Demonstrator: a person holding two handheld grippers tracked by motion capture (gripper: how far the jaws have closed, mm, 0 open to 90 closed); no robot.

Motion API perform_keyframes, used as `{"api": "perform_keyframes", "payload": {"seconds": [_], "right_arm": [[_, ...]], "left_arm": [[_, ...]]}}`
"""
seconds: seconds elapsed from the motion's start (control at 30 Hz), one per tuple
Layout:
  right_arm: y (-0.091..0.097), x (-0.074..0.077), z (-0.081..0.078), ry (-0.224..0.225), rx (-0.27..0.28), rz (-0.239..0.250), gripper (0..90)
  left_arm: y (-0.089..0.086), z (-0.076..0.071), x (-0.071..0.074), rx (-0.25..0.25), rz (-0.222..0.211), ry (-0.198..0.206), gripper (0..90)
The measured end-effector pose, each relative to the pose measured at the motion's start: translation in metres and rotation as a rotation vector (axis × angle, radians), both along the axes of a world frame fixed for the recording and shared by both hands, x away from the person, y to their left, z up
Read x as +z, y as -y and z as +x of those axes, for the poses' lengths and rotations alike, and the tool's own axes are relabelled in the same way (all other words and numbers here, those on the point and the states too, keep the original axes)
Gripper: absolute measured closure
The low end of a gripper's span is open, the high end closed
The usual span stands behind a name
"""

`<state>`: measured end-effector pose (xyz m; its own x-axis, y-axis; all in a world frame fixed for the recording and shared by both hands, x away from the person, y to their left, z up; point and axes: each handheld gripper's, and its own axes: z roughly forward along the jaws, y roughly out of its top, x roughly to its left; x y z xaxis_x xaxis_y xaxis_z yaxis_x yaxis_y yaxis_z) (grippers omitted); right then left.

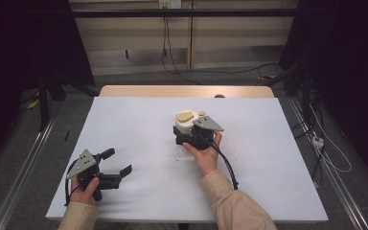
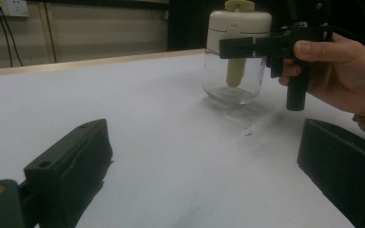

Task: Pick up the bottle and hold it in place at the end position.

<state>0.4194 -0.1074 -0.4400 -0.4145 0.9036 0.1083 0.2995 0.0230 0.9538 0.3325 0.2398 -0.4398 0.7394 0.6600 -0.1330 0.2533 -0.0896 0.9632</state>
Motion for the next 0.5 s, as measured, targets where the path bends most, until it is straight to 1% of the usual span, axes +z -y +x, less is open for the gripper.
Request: {"api": "perform_keyframes", "payload": {"seconds": [0.13, 0.23, 0.5], "right_arm": [[0.0008, -0.0018, 0.0018, -0.005, -0.007, -0.005, 6.3], [0.0017, -0.0031, 0.0029, -0.011, -0.013, 0.0, 6.3], [0.0015, -0.0058, 0.0058, -0.011, -0.015, 0.0, 6.3]], "left_arm": [[0.0002, 0.0002, 0.0, -0.003, 0.0, 0.0, 3.6], [0.0003, 0.0004, 0.0, -0.003, 0.0, -0.001, 3.6], [0.0009, 0.0006, -0.0002, -0.006, -0.004, -0.003, 3.6]]}}
